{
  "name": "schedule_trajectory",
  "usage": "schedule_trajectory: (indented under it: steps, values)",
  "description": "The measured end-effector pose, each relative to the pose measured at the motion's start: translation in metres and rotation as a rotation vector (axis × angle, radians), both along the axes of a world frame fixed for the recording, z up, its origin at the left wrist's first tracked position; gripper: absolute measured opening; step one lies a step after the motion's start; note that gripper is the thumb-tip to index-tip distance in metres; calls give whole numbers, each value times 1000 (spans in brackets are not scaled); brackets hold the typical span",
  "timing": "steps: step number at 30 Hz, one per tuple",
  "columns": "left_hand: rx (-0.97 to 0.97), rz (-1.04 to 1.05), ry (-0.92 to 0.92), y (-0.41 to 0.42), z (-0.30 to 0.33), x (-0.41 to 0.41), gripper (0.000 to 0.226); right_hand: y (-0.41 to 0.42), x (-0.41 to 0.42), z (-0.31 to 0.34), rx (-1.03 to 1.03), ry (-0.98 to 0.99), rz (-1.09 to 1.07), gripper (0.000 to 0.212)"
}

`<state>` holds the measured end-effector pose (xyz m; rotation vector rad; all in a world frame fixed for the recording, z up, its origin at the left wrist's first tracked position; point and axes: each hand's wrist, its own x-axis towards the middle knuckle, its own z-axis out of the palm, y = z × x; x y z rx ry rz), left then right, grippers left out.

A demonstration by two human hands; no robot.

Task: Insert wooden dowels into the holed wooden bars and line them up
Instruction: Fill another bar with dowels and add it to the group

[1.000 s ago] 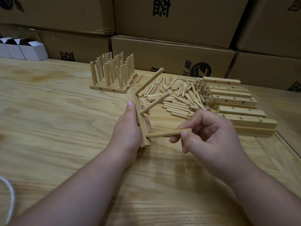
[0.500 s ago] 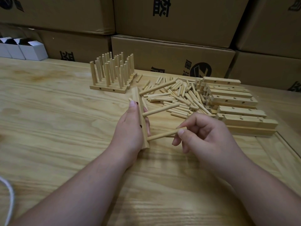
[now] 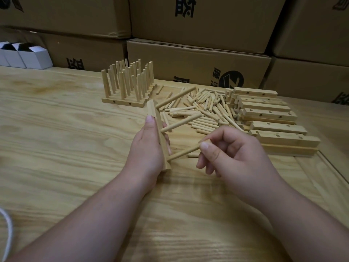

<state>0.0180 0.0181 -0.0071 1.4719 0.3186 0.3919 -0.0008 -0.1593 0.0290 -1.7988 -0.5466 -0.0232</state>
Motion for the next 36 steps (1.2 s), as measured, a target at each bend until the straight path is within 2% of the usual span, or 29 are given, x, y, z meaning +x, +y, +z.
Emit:
schedule_trajectory:
  steps: [3, 5, 8, 12, 14, 18, 21, 24, 28, 31, 35, 36]
  values:
    - [49, 19, -4, -1, 0, 0, 63, 6, -1, -6, 98, 56, -52, 4]
    - [78, 17, -10, -1, -1, 0, 68, 11, -2, -13, 147, 131, -107, 21]
    - [103, 10, -18, 1, -2, -1, 73, 17, -3, -25, 54, 150, -143, 39]
    - [133, -46, -119, 1, -5, -4, 71, 25, -5, -34, -56, 102, -186, 46]
    - [94, -94, -139, 1, -6, -4, 68, 25, -4, -35, -49, 97, -220, 42]
    - [-196, -230, -154, 0, -5, 0, 56, 22, 0, -36, 70, 146, -250, 20]
    - [-270, -312, -153, -1, -4, 2, 50, 22, 3, -36, 198, 184, -301, 22]
    - [-303, -373, -144, 0, -3, 2, 45, 20, 3, -34, 195, 170, -324, 23]
    - [-374, -432, -75, 2, 2, 3, 57, 17, 2, -24, 180, 81, -376, 22]
    - [-340, -471, -1, 7, 2, 5, 56, 19, 8, -6, 163, 7, -404, 16]
    - [-223, -447, 4, 6, 1, 5, 50, 43, 46, 26, -53, -91, -358, 6]
    - [-180, -450, 2, 4, 3, 3, 42, 55, 58, 35, -100, -120, -331, 6]
